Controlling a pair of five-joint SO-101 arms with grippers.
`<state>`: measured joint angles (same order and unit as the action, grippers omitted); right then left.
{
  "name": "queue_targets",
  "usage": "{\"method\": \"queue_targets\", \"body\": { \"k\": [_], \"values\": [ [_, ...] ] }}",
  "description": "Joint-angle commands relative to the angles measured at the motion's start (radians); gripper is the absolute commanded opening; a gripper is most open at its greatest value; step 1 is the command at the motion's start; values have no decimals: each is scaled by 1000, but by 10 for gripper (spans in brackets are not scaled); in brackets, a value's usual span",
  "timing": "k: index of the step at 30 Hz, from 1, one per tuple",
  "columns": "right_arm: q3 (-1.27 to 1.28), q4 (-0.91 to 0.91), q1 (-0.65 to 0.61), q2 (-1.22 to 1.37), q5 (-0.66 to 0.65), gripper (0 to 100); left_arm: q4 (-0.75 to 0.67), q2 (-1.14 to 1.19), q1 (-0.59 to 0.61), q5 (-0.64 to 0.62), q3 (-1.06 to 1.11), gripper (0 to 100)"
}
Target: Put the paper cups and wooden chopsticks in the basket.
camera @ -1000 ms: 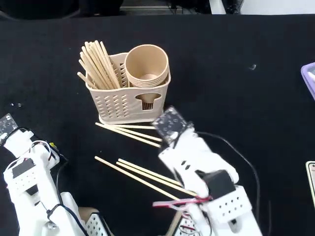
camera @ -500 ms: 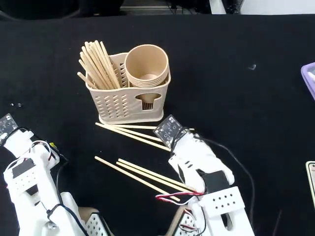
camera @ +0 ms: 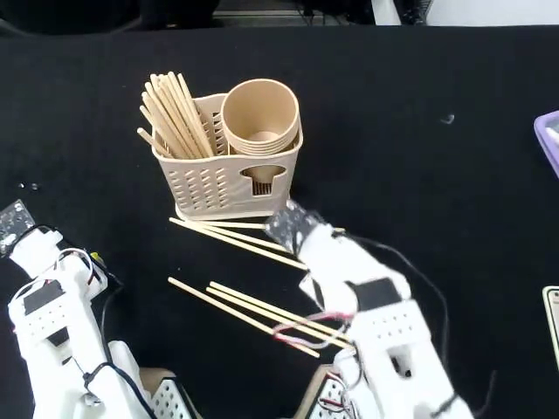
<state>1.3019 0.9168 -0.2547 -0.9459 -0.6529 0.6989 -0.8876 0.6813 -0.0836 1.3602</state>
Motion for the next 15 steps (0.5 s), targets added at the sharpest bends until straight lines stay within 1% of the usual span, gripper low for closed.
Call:
{"method": "queue_targets", "body": {
  "k": [1,4,7,9,15],
  "values": [
    [-159,-2,-8,199,-12,233,-14,-9,-8,6,-21,205],
    [-209,-2,-32,320,-23,234,-14,-9,-7,6,-21,205],
    [-214,-5,-61,395,-94,236,-14,-9,-7,6,-21,205],
    [-208,-35,-71,418,-114,235,-14,-9,-7,6,-21,205],
    [-205,-133,-64,460,-118,234,-12,-9,-7,6,-21,205]
  ]
}}
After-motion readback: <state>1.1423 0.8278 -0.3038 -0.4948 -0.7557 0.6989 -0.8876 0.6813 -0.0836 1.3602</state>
